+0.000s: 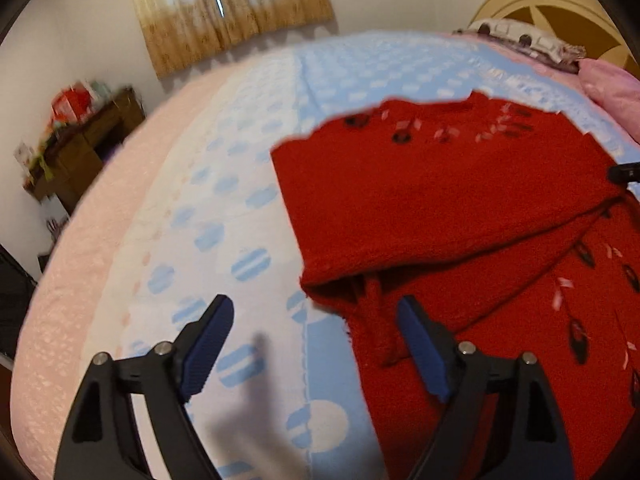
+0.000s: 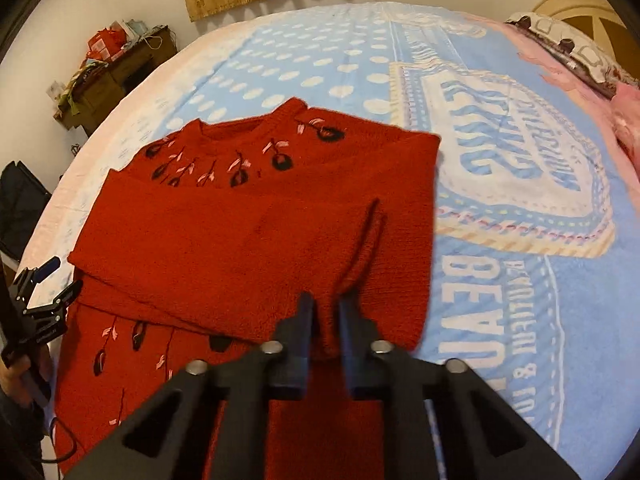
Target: Fold small clothes
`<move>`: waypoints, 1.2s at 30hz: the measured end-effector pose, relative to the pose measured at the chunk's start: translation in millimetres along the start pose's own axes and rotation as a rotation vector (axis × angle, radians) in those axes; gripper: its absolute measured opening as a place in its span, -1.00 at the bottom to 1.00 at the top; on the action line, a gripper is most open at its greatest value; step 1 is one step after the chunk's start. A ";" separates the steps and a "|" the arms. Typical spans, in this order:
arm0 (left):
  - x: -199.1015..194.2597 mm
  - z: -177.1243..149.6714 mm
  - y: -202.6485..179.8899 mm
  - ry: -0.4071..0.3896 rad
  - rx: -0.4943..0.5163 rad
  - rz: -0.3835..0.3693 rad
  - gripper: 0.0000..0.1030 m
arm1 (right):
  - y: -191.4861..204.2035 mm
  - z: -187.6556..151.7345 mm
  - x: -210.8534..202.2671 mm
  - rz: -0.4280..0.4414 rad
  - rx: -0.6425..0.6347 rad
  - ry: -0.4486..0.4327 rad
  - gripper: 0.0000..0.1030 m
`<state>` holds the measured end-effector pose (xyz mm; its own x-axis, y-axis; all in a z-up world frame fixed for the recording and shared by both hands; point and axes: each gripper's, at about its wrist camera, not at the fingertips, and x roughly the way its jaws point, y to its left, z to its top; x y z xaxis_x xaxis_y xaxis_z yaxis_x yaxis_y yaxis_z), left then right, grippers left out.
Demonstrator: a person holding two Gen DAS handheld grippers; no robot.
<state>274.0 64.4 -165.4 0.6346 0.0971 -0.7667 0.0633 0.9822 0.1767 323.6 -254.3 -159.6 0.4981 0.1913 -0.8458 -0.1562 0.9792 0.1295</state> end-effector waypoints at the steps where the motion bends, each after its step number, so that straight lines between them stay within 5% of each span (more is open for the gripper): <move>1: 0.0 0.3 5.8 0.001 -0.035 -0.006 0.77 | 0.0 0.5 -4.4 -0.008 -0.003 -0.015 -0.86; 4: 4.1 -1.1 22.6 0.020 -0.120 -0.003 0.91 | -1.7 0.3 -17.6 -0.045 -0.013 -0.061 -0.87; 10: 8.4 -6.3 33.6 0.051 -0.197 -0.014 1.00 | -4.1 -5.5 5.7 -0.124 -0.061 -0.005 -0.84; 11: 5.9 -6.1 33.3 0.047 -0.194 -0.012 1.00 | -1.2 -5.5 3.3 -0.144 -0.075 -0.018 -0.72; 14: -18.2 -9.8 34.6 -0.017 -0.197 0.005 0.98 | 5.2 -3.0 -12.0 -0.189 -0.092 -0.058 0.30; 15: -30.8 -10.9 35.8 -0.052 -0.198 -0.005 0.98 | 9.0 -2.2 -19.9 -0.175 -0.103 -0.091 0.34; 20: -53.3 6.7 38.9 -0.172 -0.202 0.011 1.00 | 35.4 5.4 -24.5 -0.061 -0.176 -0.110 0.34; 24: -2.3 19.0 28.8 -0.042 -0.168 0.083 1.00 | 30.7 7.4 11.5 -0.036 -0.142 -0.009 0.34; 26: 16.1 15.1 26.3 0.019 -0.168 0.050 1.00 | 22.6 0.7 29.2 -0.057 -0.142 0.032 0.34; 36: -23.4 -9.6 22.5 -0.031 -0.187 -0.019 1.00 | 44.1 -37.4 -16.4 -0.013 -0.153 -0.038 0.34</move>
<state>253.2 85.8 -149.4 0.6582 0.0764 -0.7490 -0.0673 0.9968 0.0425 276.6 -216.8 -159.4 0.5327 0.1840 -0.8261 -0.2763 0.9604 0.0358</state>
